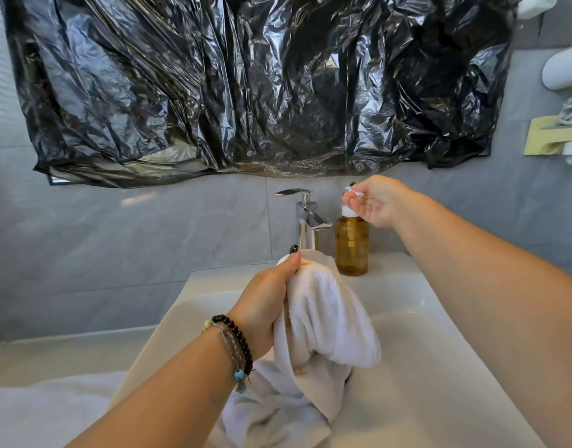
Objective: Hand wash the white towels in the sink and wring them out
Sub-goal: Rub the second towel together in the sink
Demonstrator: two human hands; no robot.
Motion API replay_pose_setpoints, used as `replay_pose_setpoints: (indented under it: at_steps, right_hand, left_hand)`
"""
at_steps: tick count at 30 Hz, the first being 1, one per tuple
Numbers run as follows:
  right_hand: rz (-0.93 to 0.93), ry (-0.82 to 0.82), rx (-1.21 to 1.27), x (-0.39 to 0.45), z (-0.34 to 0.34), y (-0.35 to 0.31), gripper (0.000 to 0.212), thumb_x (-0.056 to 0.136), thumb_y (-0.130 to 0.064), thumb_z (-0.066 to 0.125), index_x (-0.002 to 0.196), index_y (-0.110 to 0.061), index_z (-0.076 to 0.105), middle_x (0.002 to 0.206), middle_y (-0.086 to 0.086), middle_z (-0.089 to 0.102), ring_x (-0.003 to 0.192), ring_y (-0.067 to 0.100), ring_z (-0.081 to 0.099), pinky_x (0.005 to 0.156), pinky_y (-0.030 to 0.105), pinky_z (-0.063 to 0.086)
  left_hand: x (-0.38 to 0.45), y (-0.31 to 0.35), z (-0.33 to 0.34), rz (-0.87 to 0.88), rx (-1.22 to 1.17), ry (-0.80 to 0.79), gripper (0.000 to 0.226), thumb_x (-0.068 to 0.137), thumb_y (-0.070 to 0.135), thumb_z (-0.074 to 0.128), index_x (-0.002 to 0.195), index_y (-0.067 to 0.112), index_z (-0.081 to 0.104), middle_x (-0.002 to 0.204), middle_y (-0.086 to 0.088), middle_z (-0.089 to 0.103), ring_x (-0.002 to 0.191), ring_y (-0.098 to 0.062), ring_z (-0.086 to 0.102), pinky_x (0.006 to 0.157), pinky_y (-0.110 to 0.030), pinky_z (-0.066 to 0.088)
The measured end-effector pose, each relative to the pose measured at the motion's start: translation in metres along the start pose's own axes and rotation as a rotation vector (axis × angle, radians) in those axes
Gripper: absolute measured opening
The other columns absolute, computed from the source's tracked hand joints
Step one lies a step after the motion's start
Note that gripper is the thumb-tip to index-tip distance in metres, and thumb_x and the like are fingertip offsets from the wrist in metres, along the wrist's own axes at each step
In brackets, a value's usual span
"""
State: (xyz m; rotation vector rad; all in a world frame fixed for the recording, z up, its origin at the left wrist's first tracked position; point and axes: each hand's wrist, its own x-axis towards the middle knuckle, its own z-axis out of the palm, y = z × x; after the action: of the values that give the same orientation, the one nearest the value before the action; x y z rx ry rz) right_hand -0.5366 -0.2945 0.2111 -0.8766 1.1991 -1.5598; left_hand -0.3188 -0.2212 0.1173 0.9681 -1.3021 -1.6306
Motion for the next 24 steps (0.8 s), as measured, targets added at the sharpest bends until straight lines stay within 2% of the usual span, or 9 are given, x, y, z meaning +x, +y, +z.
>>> replay_pose_setpoints:
  at_steps: [3,5,7,11,14,19,24]
  right_hand:
    - [-0.014,0.019,0.013,0.001,0.003,0.004,0.028,0.099,-0.006,0.046,0.125,0.0,0.054,0.084,0.01,0.064,0.061,0.011,0.066,0.044,0.016,0.05]
    - [-0.014,0.019,0.009,0.002,0.004,0.005,0.027,0.099,-0.007,0.047,0.124,-0.001,0.054,0.085,0.009,0.064,0.058,0.011,0.067,0.044,0.016,0.05]
    - [-0.013,0.024,0.014,0.001,0.004,0.005,0.027,0.098,-0.007,0.048,0.124,-0.001,0.055,0.086,0.01,0.065,0.057,0.011,0.068,0.046,0.016,0.051]
    - [0.001,0.017,0.052,-0.003,0.002,0.008,0.028,0.097,-0.006,0.049,0.125,-0.002,0.055,0.088,0.011,0.066,0.072,0.015,0.068,0.055,0.016,0.056]
    - [0.016,0.008,0.07,-0.004,0.002,0.006,0.029,0.097,-0.005,0.05,0.126,-0.002,0.054,0.088,0.01,0.066,0.072,0.015,0.067,0.055,0.016,0.056]
    - [0.031,0.013,0.07,-0.008,0.001,0.005,0.028,0.098,-0.005,0.049,0.124,0.001,0.055,0.086,0.01,0.064,0.071,0.015,0.066,0.057,0.016,0.055]
    - [0.037,0.024,0.051,-0.01,0.003,0.007,0.026,0.098,-0.005,0.048,0.122,0.003,0.054,0.086,0.011,0.063,0.071,0.015,0.065,0.05,0.015,0.054]
  left_hand:
    - [0.0,-0.001,0.002,-0.013,0.018,0.007,0.045,0.097,0.05,0.051,0.115,0.012,0.069,0.099,-0.012,0.076,0.096,-0.025,0.072,0.082,-0.036,0.056]
    - [0.0,-0.002,0.003,-0.013,0.022,0.023,0.044,0.097,0.05,0.052,0.114,0.013,0.069,0.098,-0.011,0.077,0.095,-0.024,0.072,0.081,-0.036,0.056]
    - [0.0,-0.001,0.004,-0.012,0.014,0.029,0.045,0.097,0.05,0.053,0.115,0.012,0.069,0.1,-0.011,0.076,0.098,-0.025,0.072,0.085,-0.038,0.056]
    - [-0.002,-0.002,0.007,-0.014,-0.006,0.043,0.048,0.096,0.051,0.054,0.118,0.011,0.068,0.104,-0.013,0.075,0.101,-0.027,0.071,0.094,-0.042,0.054]
    - [-0.002,-0.002,0.006,-0.004,0.0,0.06,0.049,0.095,0.052,0.055,0.12,0.012,0.067,0.106,-0.012,0.075,0.103,-0.028,0.07,0.098,-0.044,0.053]
    - [-0.007,0.001,0.005,0.026,-0.016,0.092,0.045,0.097,0.047,0.054,0.118,0.01,0.068,0.102,-0.012,0.076,0.1,-0.027,0.071,0.092,-0.041,0.055]
    - [-0.012,0.002,0.003,0.038,-0.011,0.093,0.044,0.099,0.045,0.052,0.115,0.008,0.068,0.1,-0.012,0.076,0.098,-0.026,0.071,0.089,-0.038,0.055]
